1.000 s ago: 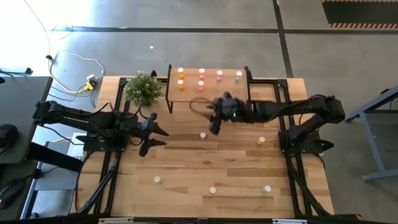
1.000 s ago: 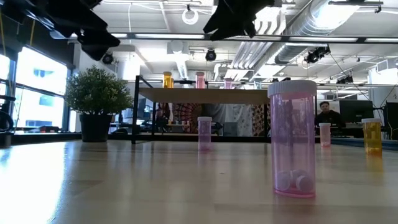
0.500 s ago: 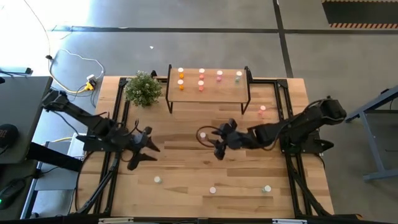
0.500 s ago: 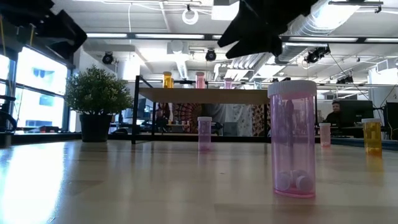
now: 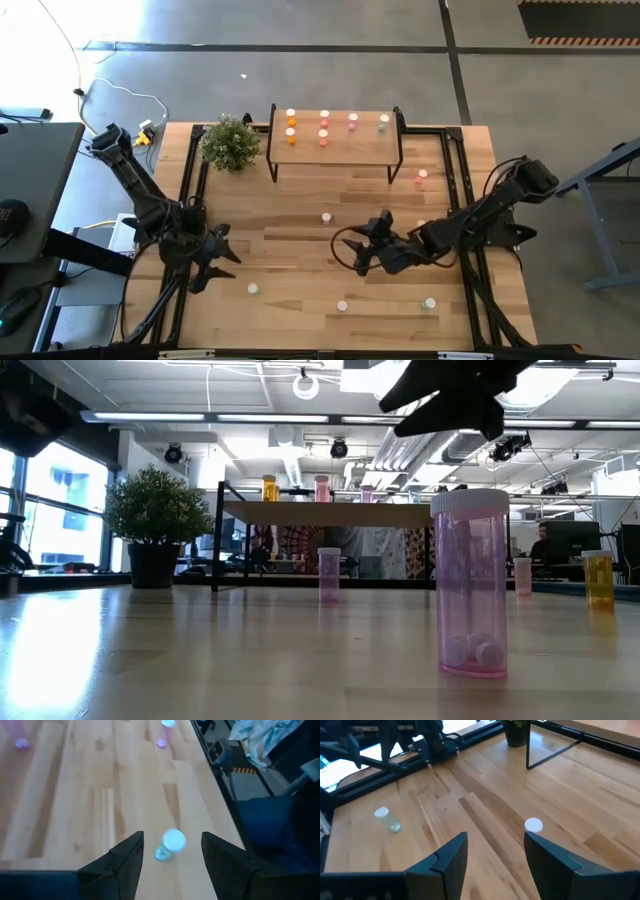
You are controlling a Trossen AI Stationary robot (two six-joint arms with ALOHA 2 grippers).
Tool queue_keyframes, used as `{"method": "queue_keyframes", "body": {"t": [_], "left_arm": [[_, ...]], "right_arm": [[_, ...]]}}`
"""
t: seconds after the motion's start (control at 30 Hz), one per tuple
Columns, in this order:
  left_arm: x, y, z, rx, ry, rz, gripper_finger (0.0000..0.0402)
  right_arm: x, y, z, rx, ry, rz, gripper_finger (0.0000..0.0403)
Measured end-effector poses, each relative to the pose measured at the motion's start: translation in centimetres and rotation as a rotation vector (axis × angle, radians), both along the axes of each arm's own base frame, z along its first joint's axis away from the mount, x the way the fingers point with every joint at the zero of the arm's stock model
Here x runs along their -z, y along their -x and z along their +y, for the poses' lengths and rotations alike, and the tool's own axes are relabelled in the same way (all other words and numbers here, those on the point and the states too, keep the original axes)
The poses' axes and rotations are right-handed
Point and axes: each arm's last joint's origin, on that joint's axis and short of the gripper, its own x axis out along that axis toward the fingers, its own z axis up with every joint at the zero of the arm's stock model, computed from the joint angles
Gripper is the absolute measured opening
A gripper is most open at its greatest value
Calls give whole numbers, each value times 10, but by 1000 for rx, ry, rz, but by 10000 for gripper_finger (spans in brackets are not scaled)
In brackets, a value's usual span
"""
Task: Pick and place medicine bottles onto shelf by color
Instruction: Put the left green pill bottle aligned with the other green pill bottle on the shelf
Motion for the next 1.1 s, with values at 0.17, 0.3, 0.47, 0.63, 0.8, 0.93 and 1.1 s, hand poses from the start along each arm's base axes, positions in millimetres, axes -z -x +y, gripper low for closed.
{"method": "queue_keyframes", "body": {"t": [0.17, 0.3, 0.47, 0.63, 0.8, 0.93, 1.1], "left_arm": [[4, 3, -13, 17, 55, 33, 191], [5, 3, -21, 50, 110, 49, 191], [9, 4, -28, 73, 113, 74, 191], [15, 3, -32, 64, 87, 97, 199], [24, 0, -36, 44, 78, 147, 222], [32, -2, -40, 25, 33, 152, 227], [40, -2, -48, -9, -44, 110, 227]], "right_arm": [[0, 6, 11, 0, -12, -21, 186], [-1, 10, 18, -1, 1, -35, 186], [-1, 16, 27, 5, 0, -56, 186], [-2, 20, 33, 33, -2, -86, 186], [-2, 24, 37, 23, -8, -92, 186], [-2, 24, 38, 5, -19, -85, 186], [-2, 24, 39, -6, -26, -79, 186]]}}
